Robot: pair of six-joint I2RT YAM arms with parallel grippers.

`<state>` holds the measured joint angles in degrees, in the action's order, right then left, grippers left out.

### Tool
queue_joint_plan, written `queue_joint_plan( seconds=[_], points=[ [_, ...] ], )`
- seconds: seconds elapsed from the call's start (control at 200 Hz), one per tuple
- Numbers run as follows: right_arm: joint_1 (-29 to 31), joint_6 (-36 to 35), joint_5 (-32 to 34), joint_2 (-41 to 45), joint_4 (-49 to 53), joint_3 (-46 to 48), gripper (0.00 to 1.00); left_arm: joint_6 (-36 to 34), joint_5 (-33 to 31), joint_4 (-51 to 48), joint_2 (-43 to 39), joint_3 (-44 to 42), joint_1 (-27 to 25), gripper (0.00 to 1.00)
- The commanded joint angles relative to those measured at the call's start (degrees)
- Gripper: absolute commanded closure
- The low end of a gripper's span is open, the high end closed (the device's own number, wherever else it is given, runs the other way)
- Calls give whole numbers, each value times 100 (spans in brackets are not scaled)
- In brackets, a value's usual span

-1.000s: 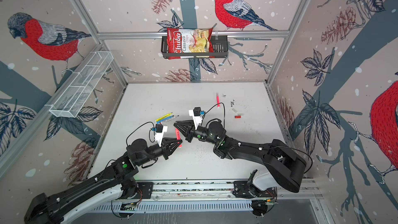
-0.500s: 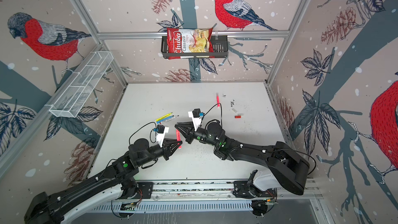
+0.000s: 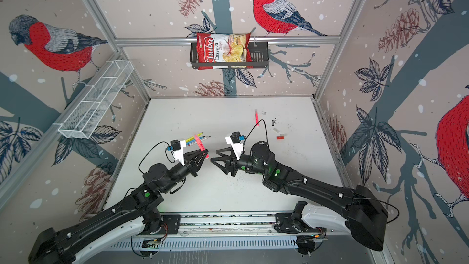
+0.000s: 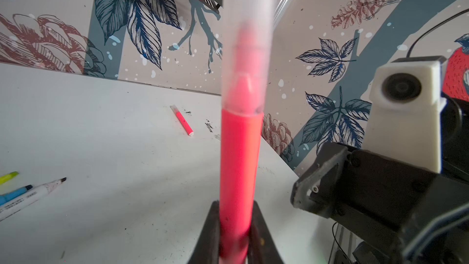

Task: Insert the pens into the pen caps
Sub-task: 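Grasp the capped highlighter with the right gripper beside the left gripper, then carry the capped highlighter away with the right gripper while the left gripper releases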

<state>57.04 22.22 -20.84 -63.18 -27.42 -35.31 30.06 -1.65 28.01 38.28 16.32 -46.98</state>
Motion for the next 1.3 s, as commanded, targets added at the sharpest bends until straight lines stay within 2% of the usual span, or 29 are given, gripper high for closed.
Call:
queue_joint_plan(
  seconds=[0.0, 0.195, 0.42, 0.645, 0.7, 0.956, 1.191, 1.296],
  points=[
    [1, -194, 250, 31, 259, -89, 46, -38, -31, 365, 80, 3, 6, 100],
    [-10, -437, 424, -365, 793, -716, 47, -4, 43, 472, 332, 43, -60, 100],
    [-35, -517, 426, -1123, 1148, -1361, 49, -96, -212, 441, 488, 102, -360, 100],
    [-31, -500, 287, -1454, 1121, -1515, 54, -145, -249, 512, 657, 122, -430, 100],
    [-35, -508, 307, -1472, 1146, -1523, 58, -158, -248, 526, 683, 133, -440, 100],
    [-62, -552, 388, -1495, 1210, -1541, 89, -169, -169, 623, 828, 168, -443, 100],
    [-178, -398, 579, -1496, 1226, -1493, 93, -178, -168, 474, 895, 249, -439, 100],
    [-342, -244, 637, -1454, 1217, -1427, 94, -160, -248, 288, 926, 303, -437, 81]
  ],
)
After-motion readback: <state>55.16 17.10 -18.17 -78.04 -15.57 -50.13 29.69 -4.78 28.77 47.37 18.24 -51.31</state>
